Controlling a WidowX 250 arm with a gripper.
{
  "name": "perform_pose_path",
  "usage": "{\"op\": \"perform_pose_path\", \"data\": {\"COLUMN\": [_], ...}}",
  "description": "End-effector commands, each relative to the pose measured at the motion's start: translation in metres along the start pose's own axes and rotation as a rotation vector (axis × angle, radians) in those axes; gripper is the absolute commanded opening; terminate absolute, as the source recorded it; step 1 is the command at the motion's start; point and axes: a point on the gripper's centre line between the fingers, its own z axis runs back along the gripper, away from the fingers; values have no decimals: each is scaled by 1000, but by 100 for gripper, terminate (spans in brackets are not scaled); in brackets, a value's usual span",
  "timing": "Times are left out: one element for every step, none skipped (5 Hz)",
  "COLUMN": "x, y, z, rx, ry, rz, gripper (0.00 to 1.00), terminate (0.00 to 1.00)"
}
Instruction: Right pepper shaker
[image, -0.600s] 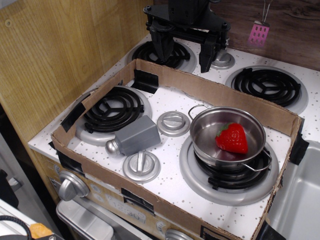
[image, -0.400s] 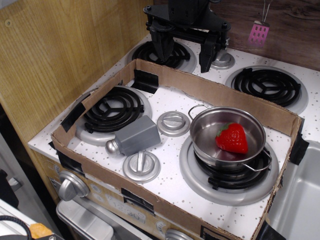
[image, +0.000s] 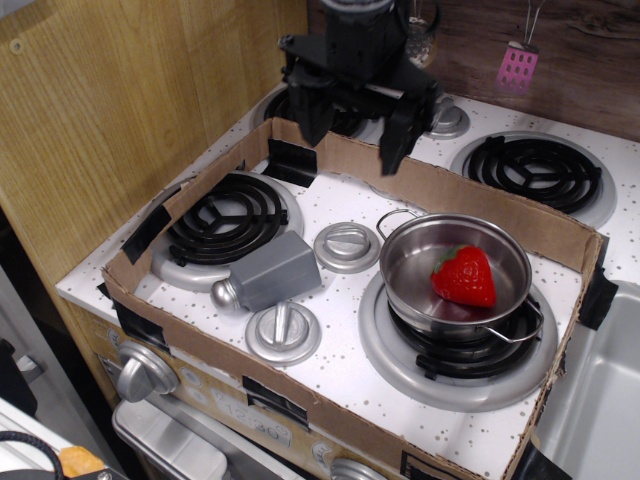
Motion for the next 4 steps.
{"op": "perform_pose_path", "data": {"x": [-31, -51, -65, -71], "y": [9, 19, 29, 36], "z": [11, 6, 0, -8], "rx": [-7, 13, 62, 86], "ry": [-76, -66, -61, -56], "rz": [-131, -266, -360, -410], "gripper": [100, 100, 100, 100], "terminate": [0, 0, 0, 0]}}
